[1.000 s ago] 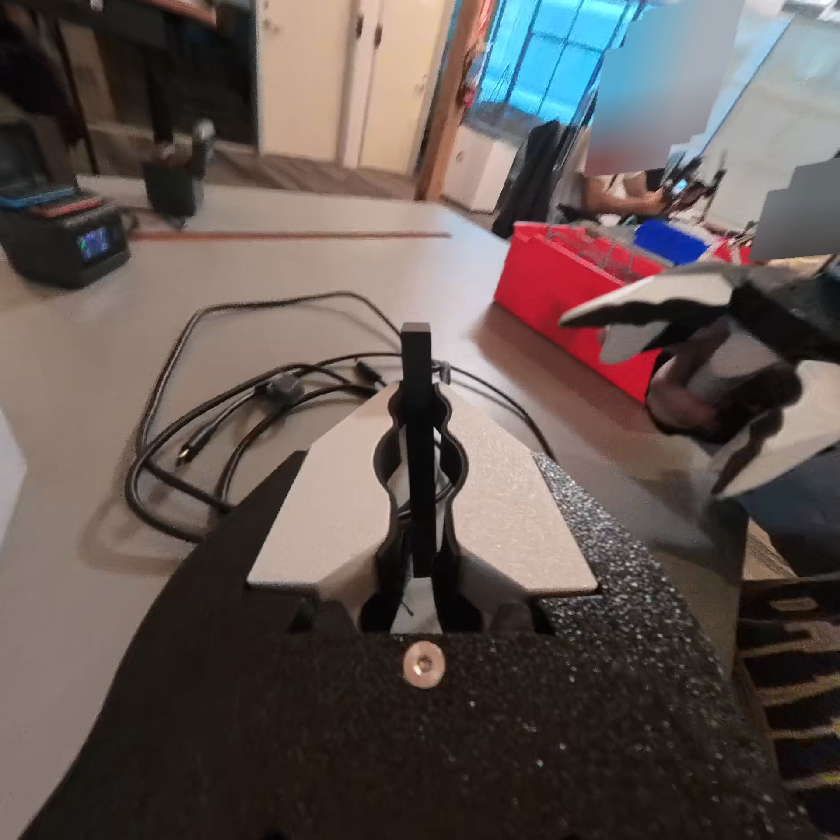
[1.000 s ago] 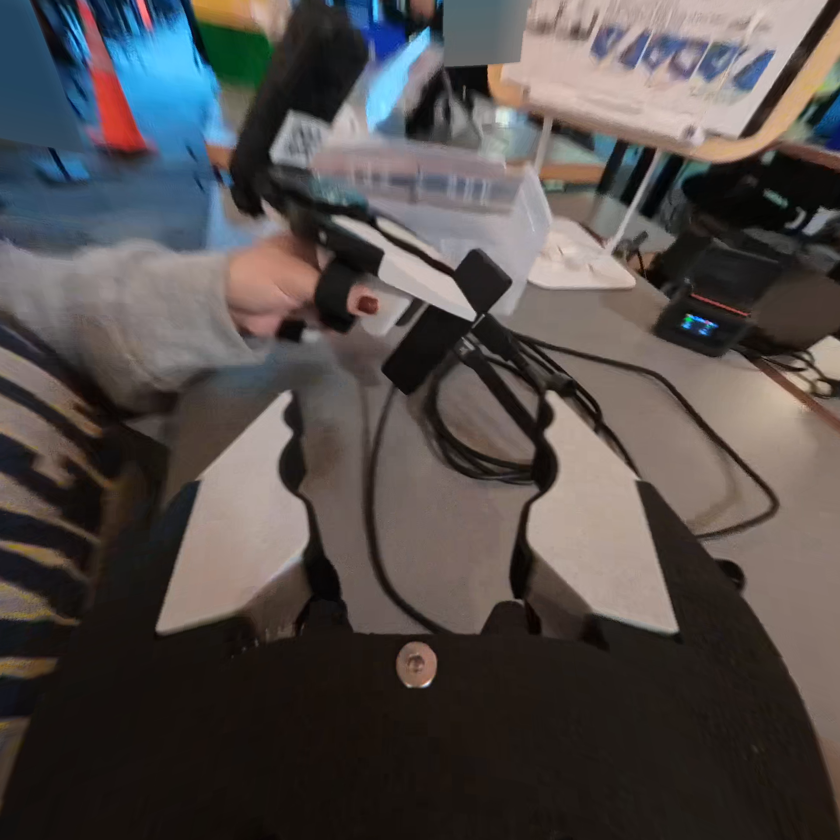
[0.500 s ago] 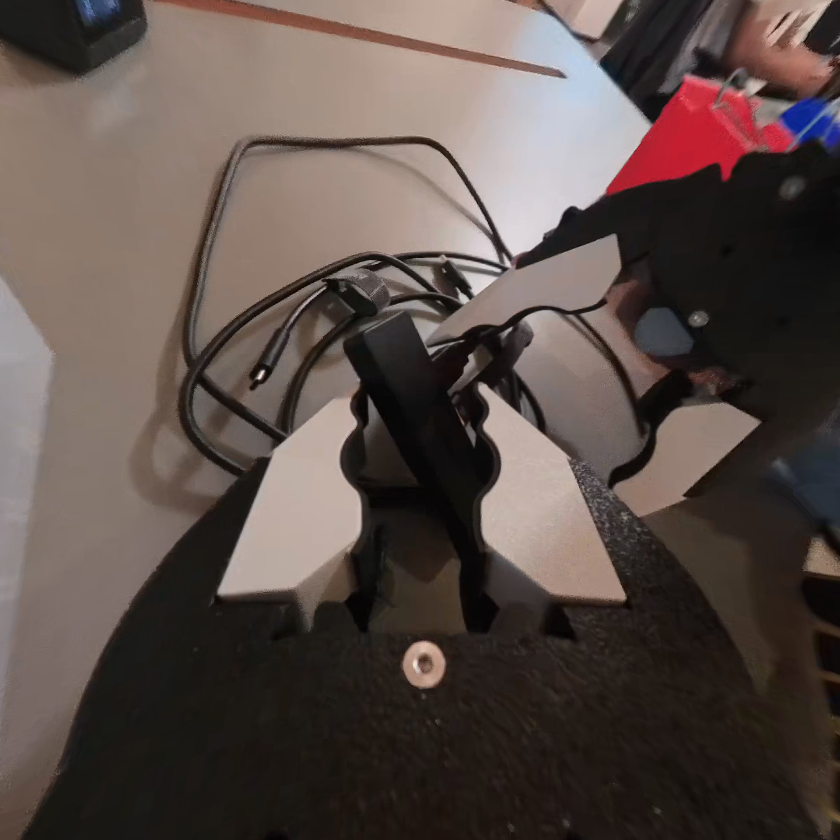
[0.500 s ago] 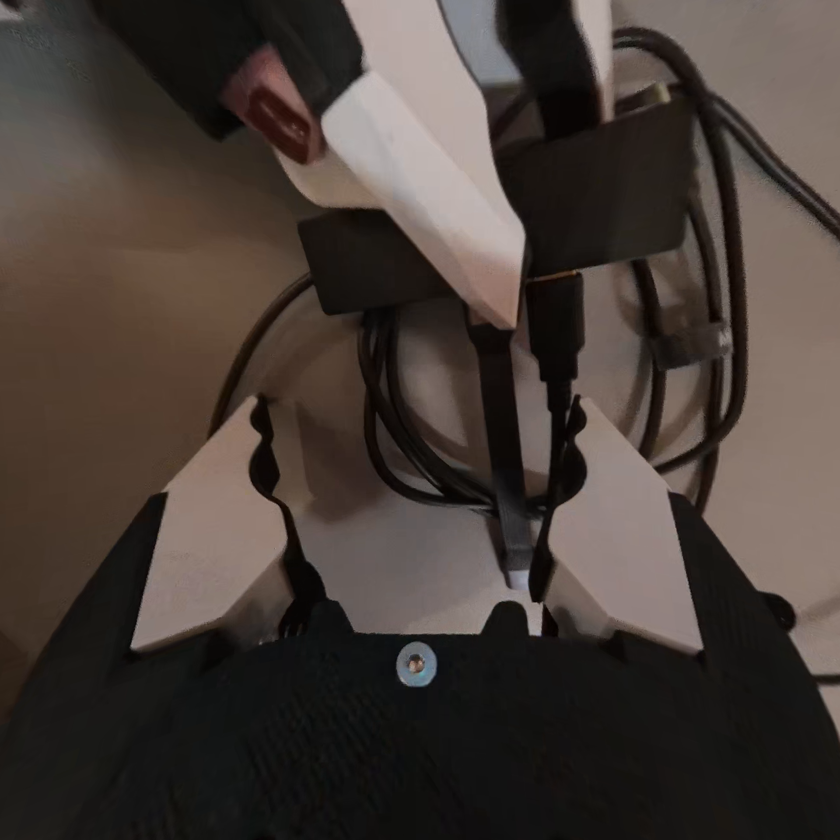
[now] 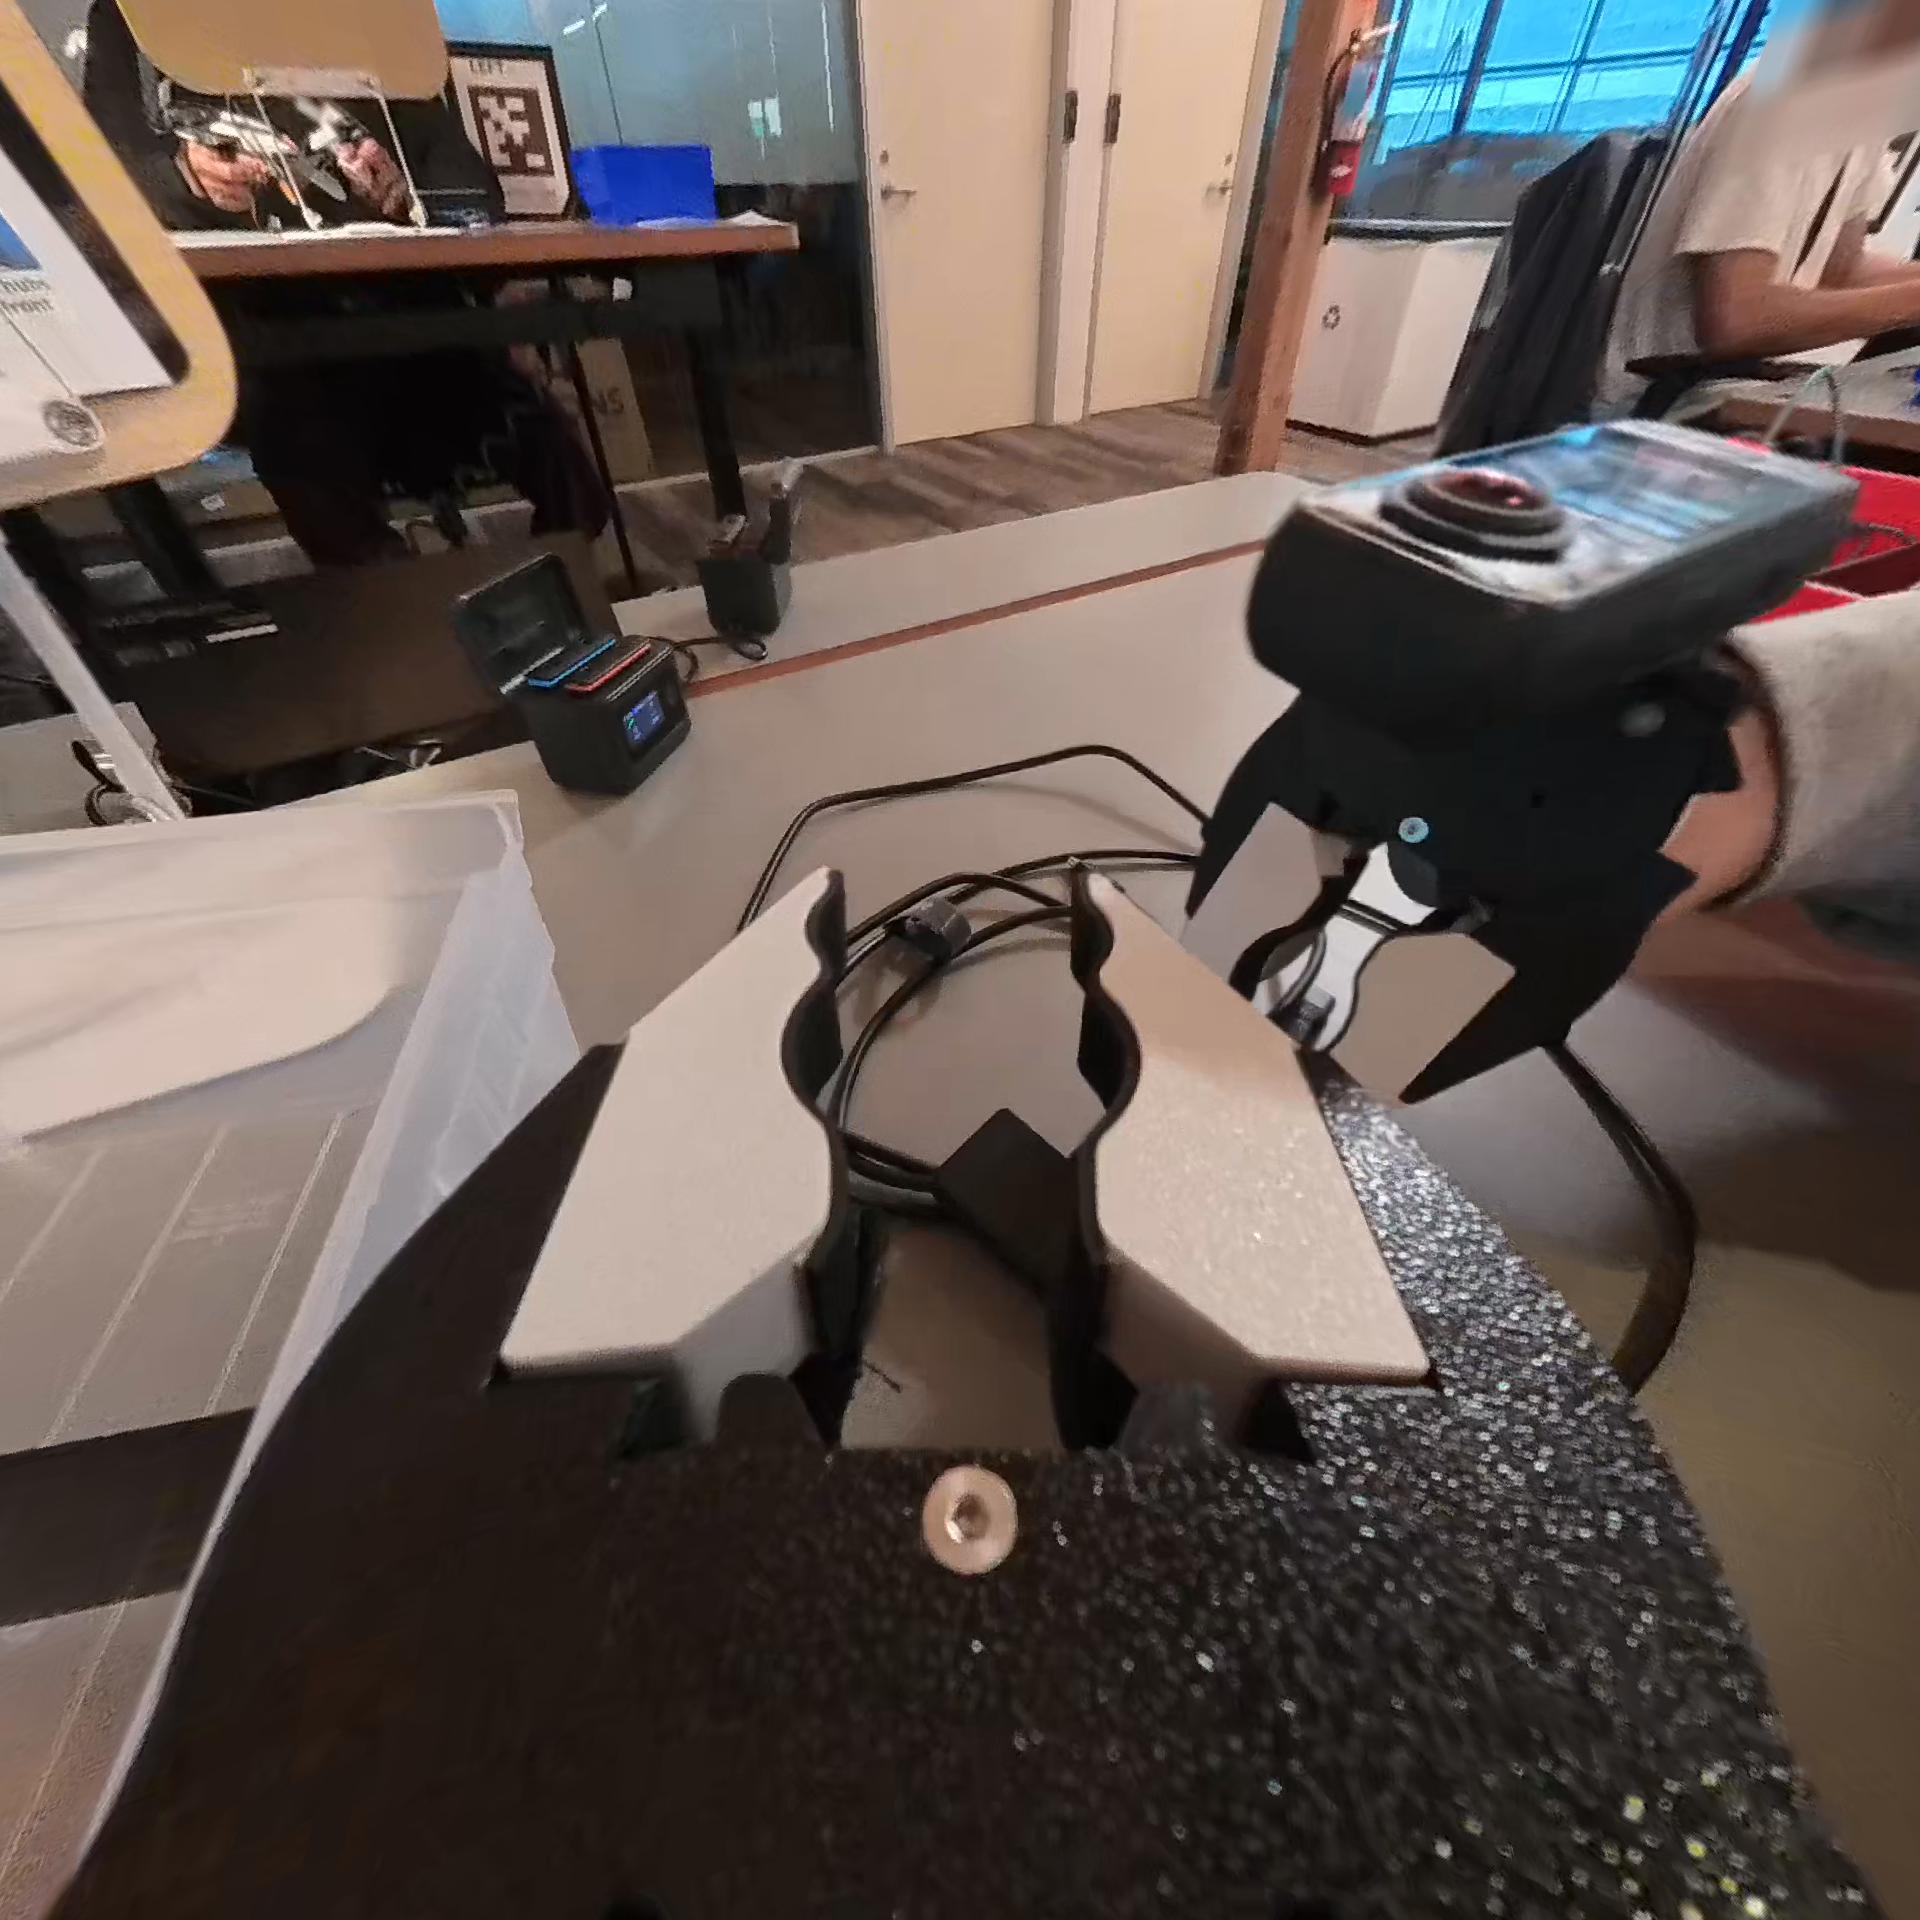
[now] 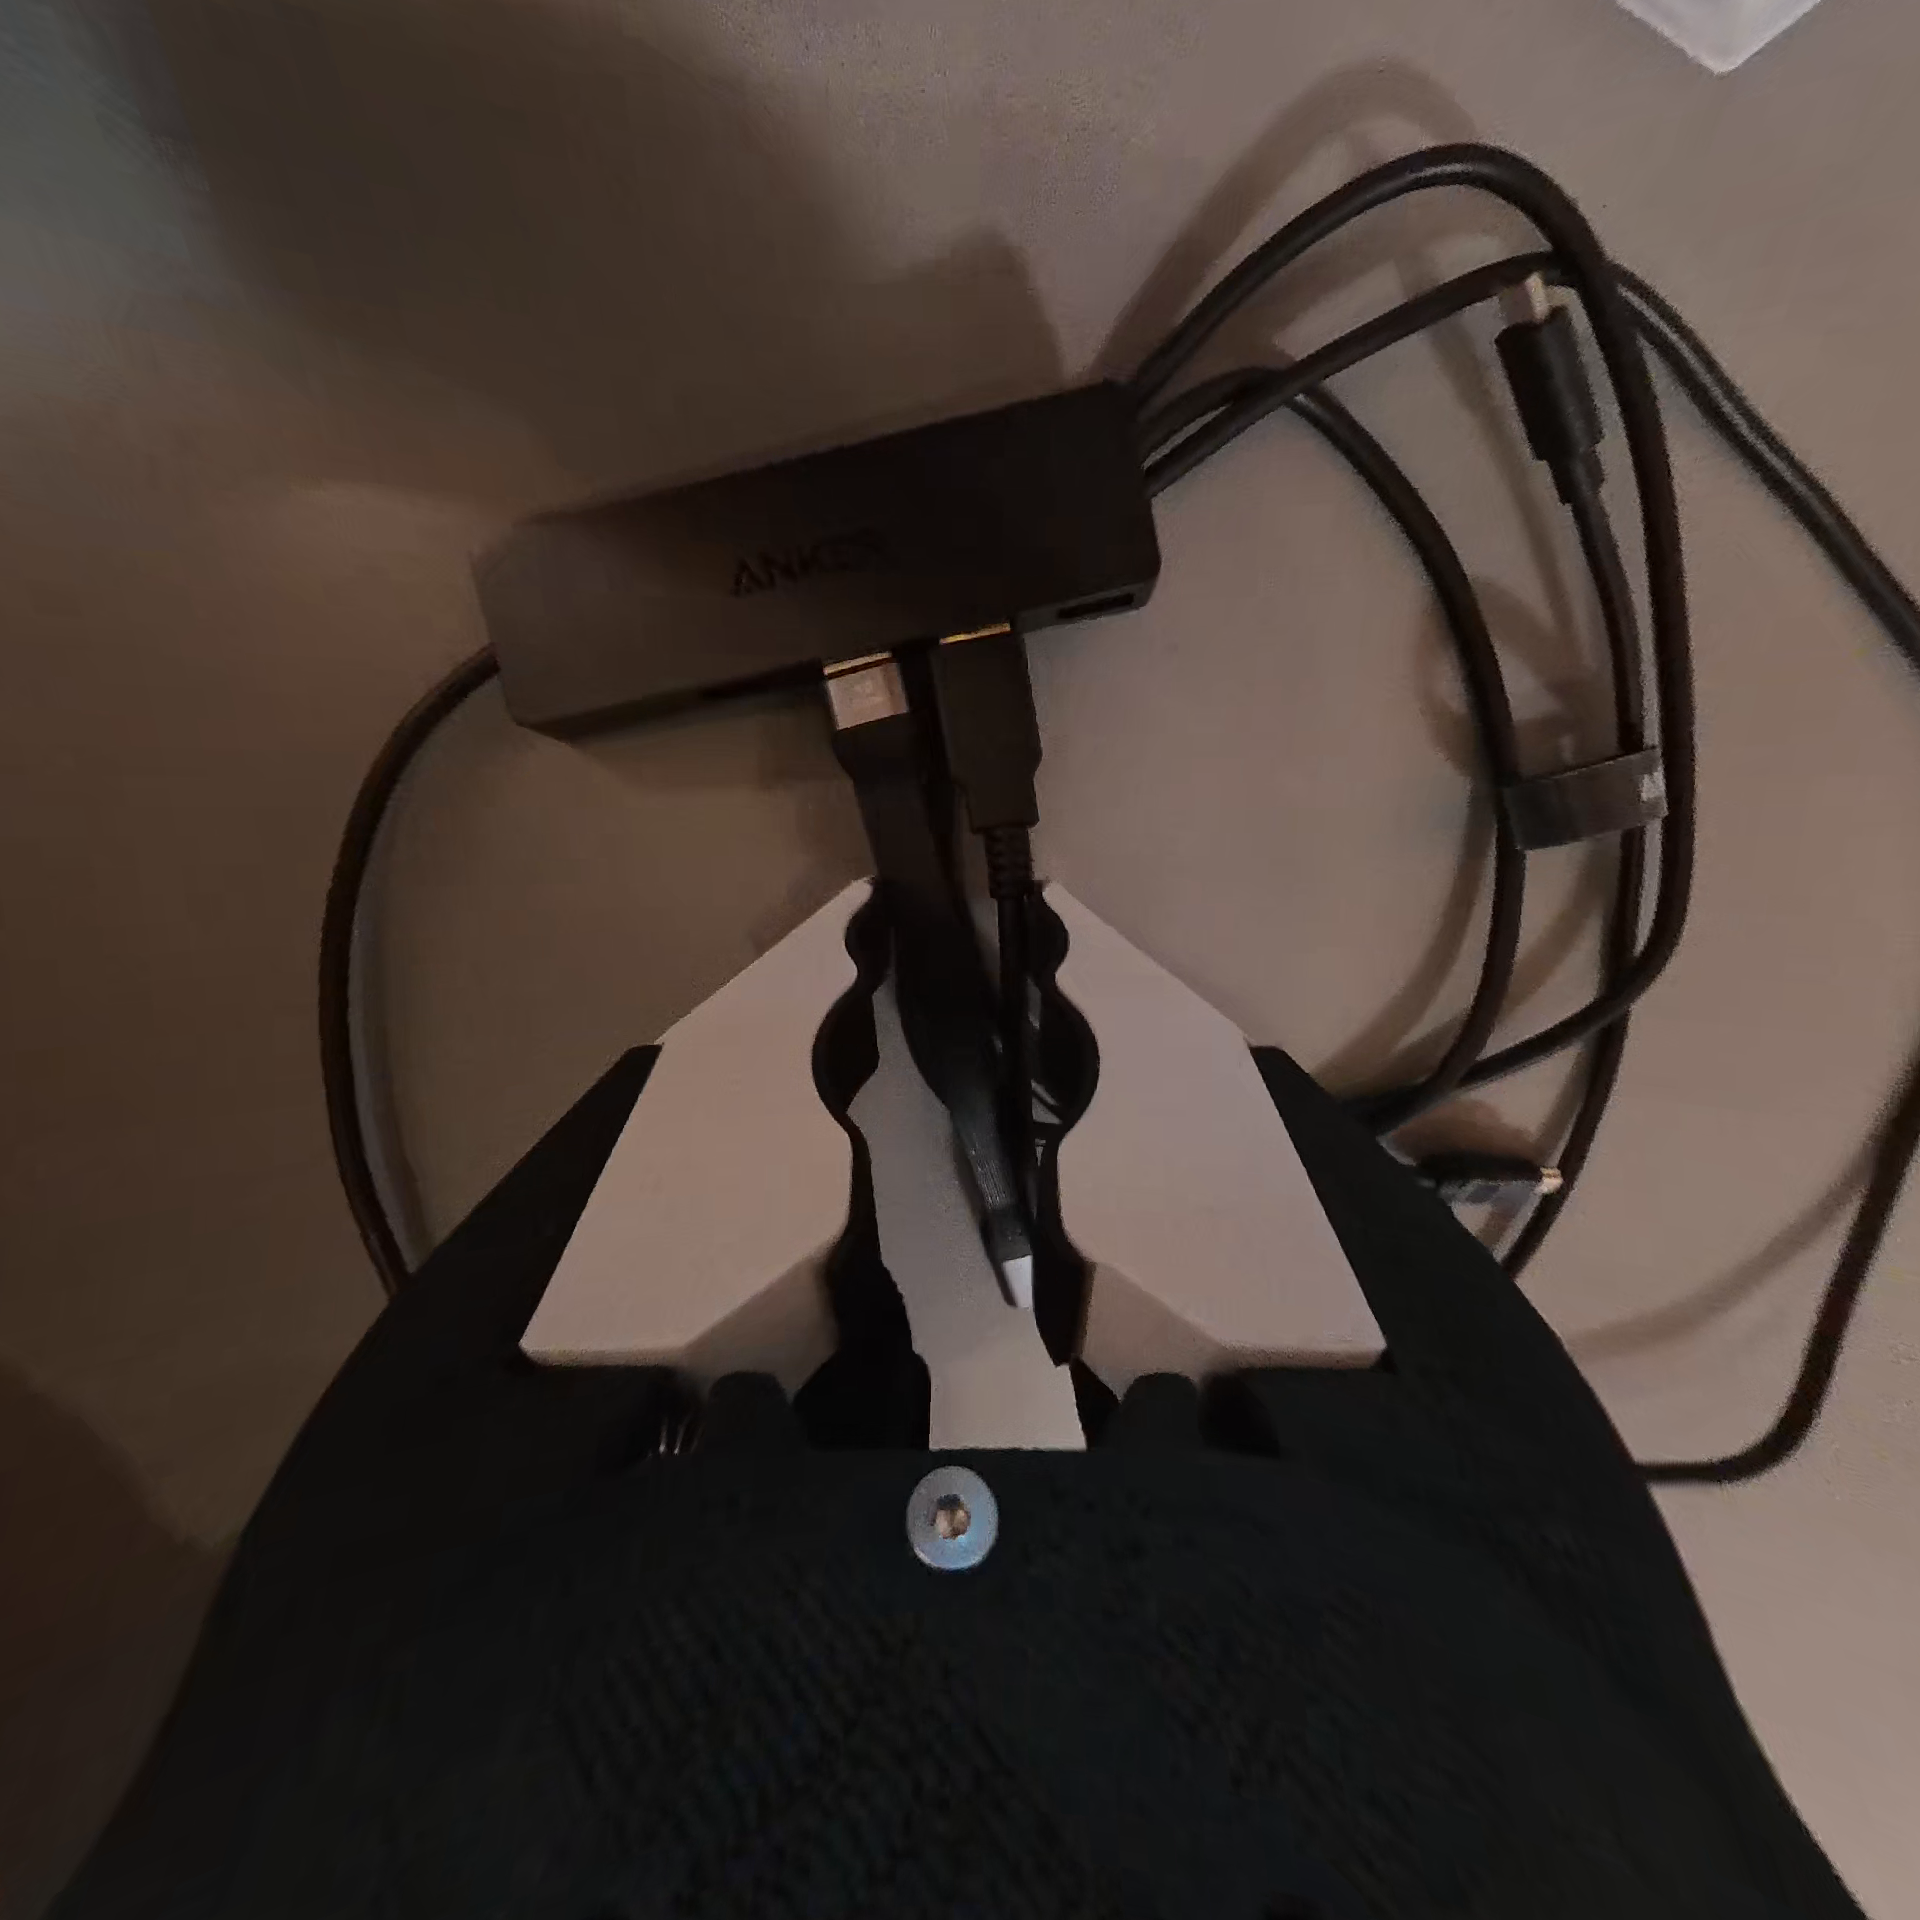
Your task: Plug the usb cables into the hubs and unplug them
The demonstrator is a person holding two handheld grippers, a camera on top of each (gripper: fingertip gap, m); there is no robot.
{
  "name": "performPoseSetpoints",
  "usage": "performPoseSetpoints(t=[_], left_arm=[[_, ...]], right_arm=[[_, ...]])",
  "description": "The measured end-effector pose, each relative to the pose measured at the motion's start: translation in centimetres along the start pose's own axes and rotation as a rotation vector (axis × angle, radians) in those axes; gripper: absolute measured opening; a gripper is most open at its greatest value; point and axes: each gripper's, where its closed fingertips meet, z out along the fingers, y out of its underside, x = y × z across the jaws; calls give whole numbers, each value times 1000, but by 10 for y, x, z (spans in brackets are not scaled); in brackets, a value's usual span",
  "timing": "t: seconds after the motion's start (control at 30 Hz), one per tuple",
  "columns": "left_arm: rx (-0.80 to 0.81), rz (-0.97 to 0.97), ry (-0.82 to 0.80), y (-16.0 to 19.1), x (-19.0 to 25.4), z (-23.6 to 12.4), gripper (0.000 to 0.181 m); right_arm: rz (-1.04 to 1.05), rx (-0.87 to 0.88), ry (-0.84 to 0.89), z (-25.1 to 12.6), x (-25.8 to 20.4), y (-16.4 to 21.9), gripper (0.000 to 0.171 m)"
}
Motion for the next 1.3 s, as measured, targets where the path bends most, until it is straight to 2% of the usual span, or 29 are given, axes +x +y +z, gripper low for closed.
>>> performPoseSetpoints(t=[0.17,0.2,0.3,0.4,0.53,0.77,1.03,1.3], left_arm=[[45,14,24,-7,3,-3,37],[57,23,25,-8,4,-4,37],[103,58,22,-17,5,-10,33],[159,64,1,-27,1,-17,31],[229,67,-27,-37,-3,-25,30],[240,162,-62,-32,6,-18,32],[153,244,6,-1,30,8,30],[116,201,67,7,49,20,33]], right_arm=[[-62,10,114,-2,-4,0,19],[-110,1,168,-2,-3,2,9],[-319,2,382,-7,-1,3,7],[-411,74,594,-30,6,-7,7],[-440,158,851,-94,26,-18,7],[-472,231,1153,-247,57,-38,7],[-508,164,1354,-391,64,-38,7],[-379,45,1404,-498,91,-15,7]])
